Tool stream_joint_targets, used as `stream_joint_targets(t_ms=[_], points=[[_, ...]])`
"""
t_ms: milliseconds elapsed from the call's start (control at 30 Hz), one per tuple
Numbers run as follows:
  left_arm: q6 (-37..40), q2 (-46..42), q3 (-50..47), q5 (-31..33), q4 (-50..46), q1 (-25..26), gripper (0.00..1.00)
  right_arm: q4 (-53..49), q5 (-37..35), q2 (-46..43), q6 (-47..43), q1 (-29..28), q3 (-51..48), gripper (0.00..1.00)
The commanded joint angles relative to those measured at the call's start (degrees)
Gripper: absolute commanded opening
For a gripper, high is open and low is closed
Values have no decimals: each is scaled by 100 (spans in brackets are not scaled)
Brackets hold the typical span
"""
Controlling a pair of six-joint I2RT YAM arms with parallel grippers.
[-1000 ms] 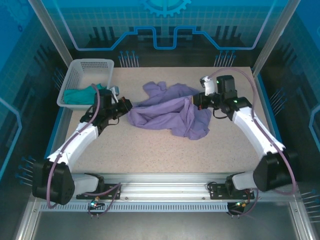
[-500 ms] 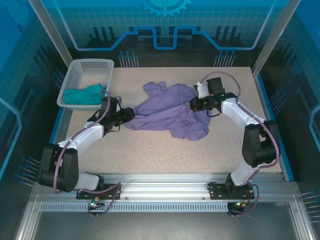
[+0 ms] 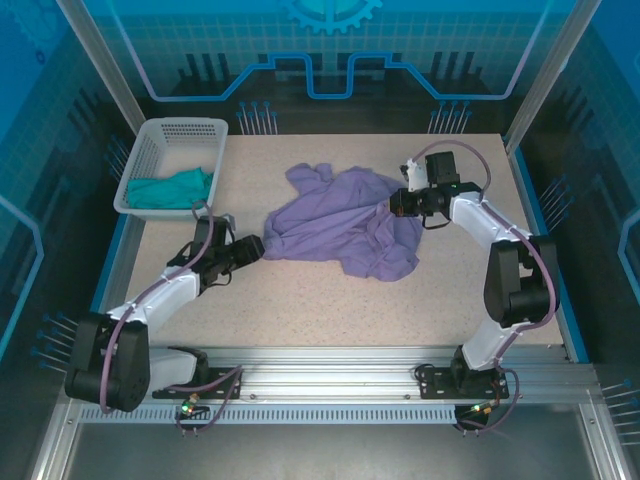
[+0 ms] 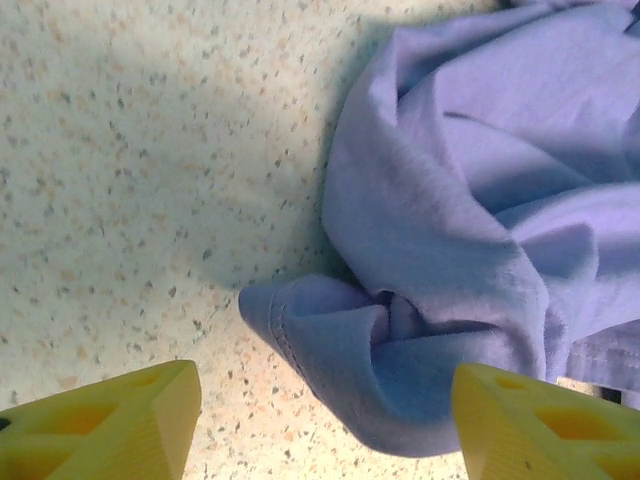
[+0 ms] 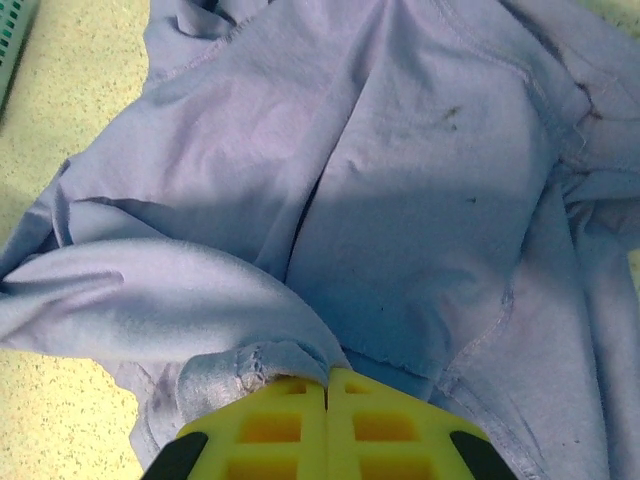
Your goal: Fold the inside-out t-shirt
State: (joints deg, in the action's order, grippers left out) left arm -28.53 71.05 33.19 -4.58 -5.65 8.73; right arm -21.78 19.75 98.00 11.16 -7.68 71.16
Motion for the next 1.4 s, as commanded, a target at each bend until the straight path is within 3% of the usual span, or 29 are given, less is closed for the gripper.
stream_joint_targets(t_ms=[0, 100, 200, 600, 867, 1000, 1067, 1167, 1367], points=[[-36, 292, -111, -357, 187, -21, 61, 44, 18, 44, 23, 113, 230, 0], [-85, 431, -223, -573, 443, -12, 55, -6, 44, 61, 2, 151, 300, 0], [-34, 469, -293, -482, 527, -3, 55, -54, 48, 62, -35, 158, 345, 0], [-141, 535, -62, -253, 484, -38, 61, -86, -219, -592, 0, 552, -90, 0], [-170, 1211, 240, -1042, 920, 88, 58, -35, -202, -806, 18, 576, -418, 0], [-167, 1448, 290, -1096, 991, 164, 56, 11, -133, -791, 44, 573, -449, 0], [-150, 1595, 341, -1053, 993, 163, 52, 34, -98, -783, 62, 567, -453, 0], [-148, 1834, 440, -1069, 1083, 164, 40, 68, -53, -773, 88, 539, -462, 0], [-197, 1785, 704, -1151, 1226, 115, 2, 142, 93, -1074, 99, 503, -435, 0]])
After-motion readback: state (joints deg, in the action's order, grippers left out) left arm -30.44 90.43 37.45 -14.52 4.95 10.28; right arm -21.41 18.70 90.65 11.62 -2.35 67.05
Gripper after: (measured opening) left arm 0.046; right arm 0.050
